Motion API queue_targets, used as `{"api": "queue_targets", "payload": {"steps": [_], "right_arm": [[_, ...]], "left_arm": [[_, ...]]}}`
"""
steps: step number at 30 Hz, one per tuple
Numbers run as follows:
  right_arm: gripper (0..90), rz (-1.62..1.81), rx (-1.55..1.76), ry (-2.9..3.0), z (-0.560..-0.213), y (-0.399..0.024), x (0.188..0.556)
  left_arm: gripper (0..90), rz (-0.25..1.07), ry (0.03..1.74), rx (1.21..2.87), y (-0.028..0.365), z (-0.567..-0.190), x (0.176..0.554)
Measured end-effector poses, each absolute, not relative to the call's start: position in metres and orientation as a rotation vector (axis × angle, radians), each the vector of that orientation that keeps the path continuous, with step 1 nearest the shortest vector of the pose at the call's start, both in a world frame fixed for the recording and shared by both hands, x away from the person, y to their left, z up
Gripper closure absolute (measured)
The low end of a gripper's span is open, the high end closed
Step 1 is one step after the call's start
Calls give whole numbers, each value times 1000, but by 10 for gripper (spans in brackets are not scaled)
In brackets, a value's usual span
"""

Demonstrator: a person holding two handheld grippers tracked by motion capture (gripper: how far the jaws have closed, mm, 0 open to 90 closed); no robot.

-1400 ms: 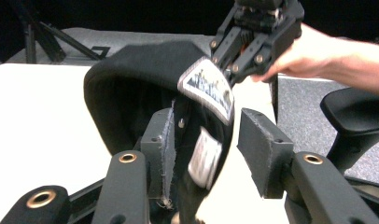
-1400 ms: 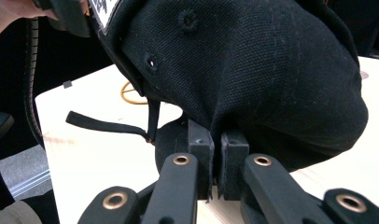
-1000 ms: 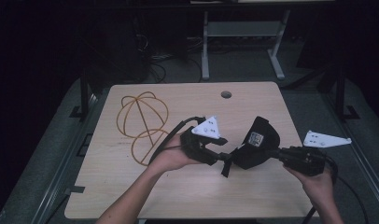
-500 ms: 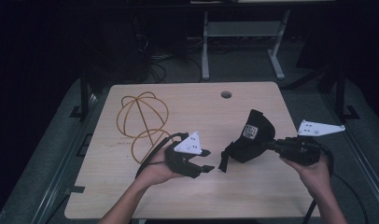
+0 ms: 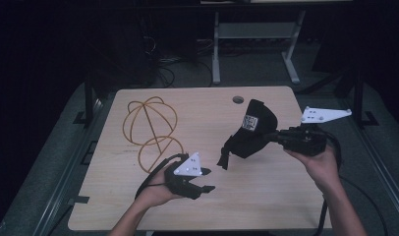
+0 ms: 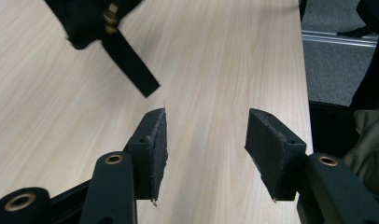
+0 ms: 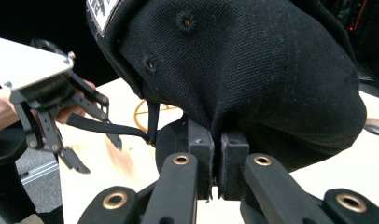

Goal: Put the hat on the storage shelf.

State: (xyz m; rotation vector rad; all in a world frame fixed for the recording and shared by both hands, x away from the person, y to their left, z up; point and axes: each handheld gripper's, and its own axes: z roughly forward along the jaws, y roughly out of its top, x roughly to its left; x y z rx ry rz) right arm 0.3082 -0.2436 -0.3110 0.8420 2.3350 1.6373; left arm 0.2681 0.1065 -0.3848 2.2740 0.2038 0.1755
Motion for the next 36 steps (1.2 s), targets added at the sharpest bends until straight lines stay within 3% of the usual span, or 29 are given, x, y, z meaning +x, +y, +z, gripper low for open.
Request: {"api": "queue_targets", "payload": {"steps": [21, 36], "right_arm": [[860, 1649, 628, 2425, -251, -168, 334], [860, 1669, 548, 2462, -226, -127, 349]], "left_arm": [[469, 152, 195, 2310, 111, -410, 260], [469, 137, 166, 2325, 109, -416, 260]]}}
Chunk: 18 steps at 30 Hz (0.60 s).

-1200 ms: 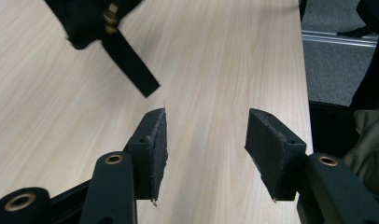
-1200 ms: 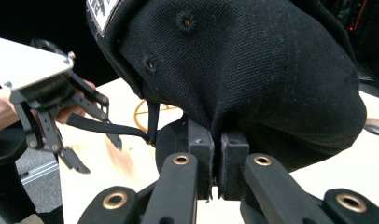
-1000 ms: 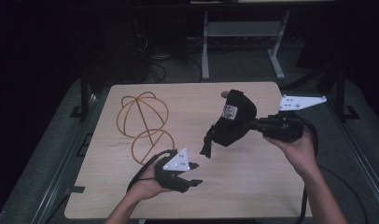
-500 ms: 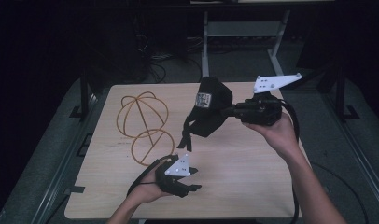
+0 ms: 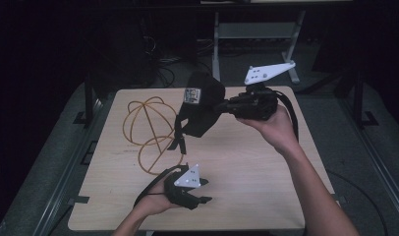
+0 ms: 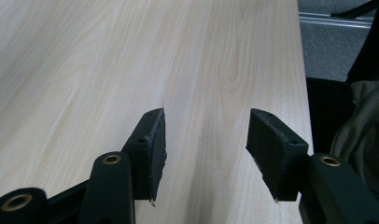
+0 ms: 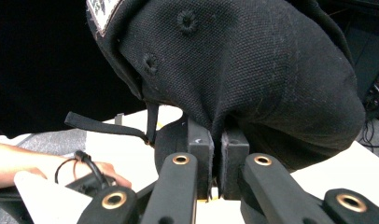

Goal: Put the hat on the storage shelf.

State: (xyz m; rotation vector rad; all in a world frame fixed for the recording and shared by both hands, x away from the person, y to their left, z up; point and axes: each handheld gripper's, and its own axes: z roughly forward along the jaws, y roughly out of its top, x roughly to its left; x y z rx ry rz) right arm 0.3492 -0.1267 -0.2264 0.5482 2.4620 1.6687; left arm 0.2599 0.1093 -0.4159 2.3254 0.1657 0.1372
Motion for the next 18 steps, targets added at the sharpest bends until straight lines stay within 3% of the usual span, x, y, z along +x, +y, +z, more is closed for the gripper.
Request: {"api": "queue_targets", "payload": {"steps": [18], "right_arm": [[855, 1603, 404, 2596, -201, -43, 377]], "left_arm": [[470, 103, 172, 2341, 107, -420, 259]]}}
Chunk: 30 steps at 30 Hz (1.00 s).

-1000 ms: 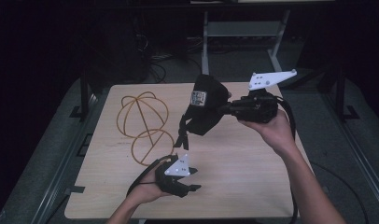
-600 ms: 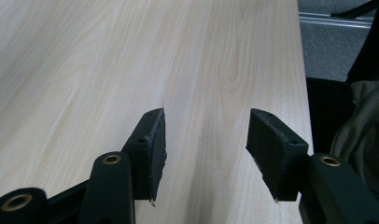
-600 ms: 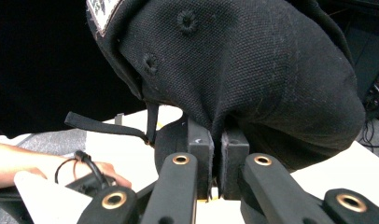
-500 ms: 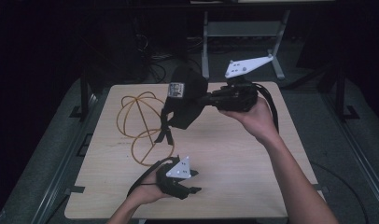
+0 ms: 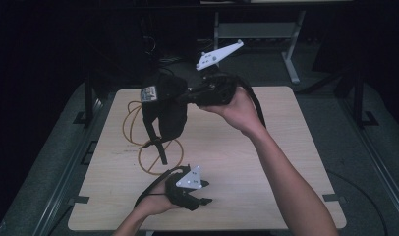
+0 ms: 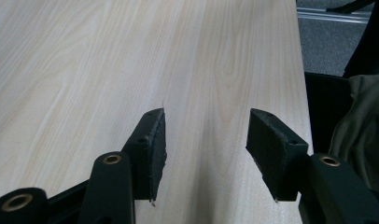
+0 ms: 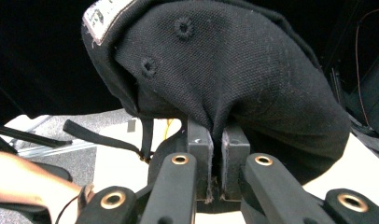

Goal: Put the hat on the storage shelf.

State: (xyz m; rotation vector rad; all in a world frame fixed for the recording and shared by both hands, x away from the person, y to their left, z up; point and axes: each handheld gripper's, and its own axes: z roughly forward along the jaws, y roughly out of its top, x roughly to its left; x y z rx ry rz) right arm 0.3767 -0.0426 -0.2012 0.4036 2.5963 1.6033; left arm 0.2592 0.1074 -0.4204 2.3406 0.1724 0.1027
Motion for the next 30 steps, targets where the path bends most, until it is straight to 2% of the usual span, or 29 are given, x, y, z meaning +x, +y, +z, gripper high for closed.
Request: {"api": "queue_targets", "payload": {"steps": [21, 30], "right_arm": [[836, 1771, 442, 2612, -218, 19, 411], [725, 1718, 486, 2591, -233, 45, 418]], "left_arm": [[470, 93, 129, 2357, 101, -424, 258], [470, 94, 140, 2351, 101, -426, 257]]}}
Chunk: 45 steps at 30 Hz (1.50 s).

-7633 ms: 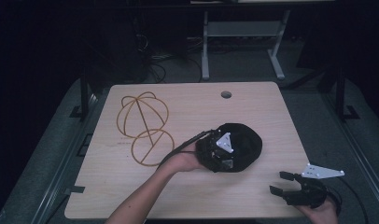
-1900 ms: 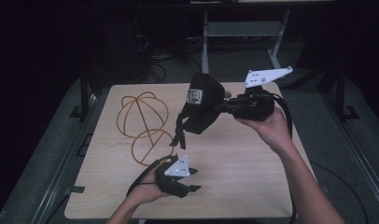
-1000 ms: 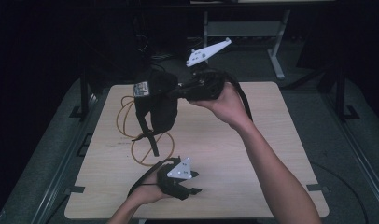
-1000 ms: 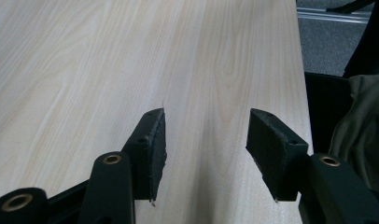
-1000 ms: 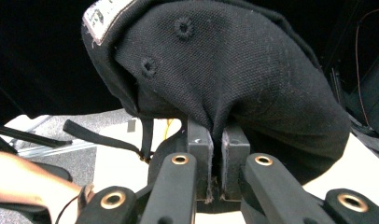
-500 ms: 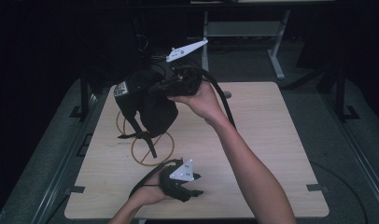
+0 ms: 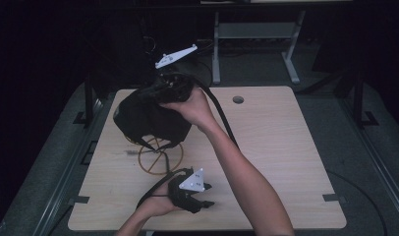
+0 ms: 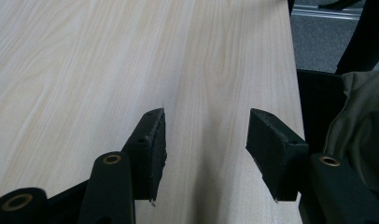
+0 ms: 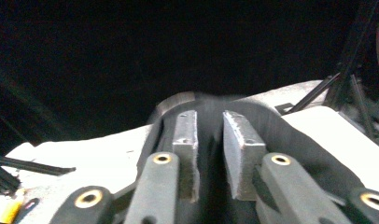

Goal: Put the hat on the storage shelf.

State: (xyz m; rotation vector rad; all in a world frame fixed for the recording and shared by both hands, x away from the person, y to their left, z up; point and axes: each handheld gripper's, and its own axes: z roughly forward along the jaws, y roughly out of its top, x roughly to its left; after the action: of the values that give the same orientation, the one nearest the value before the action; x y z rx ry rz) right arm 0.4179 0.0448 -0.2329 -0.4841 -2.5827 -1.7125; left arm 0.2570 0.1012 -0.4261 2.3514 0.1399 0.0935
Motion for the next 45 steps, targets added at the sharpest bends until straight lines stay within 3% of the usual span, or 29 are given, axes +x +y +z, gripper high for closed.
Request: {"api": "queue_targets", "payload": {"steps": [2, 4, 14, 45], "right_arm": [[730, -1714, -502, -2586, -237, 47, 420], [658, -1743, -510, -2557, -240, 47, 421], [525, -1746, -525, -2571, -246, 34, 417], [333, -1693, -679, -2607, -261, -49, 412]], "left_arm": [[470, 79, 151, 2349, 101, -427, 256], [470, 80, 145, 2348, 100, -428, 255], [461, 87, 165, 2327, 105, -426, 256], [349, 125, 226, 2332, 104, -430, 263]]}}
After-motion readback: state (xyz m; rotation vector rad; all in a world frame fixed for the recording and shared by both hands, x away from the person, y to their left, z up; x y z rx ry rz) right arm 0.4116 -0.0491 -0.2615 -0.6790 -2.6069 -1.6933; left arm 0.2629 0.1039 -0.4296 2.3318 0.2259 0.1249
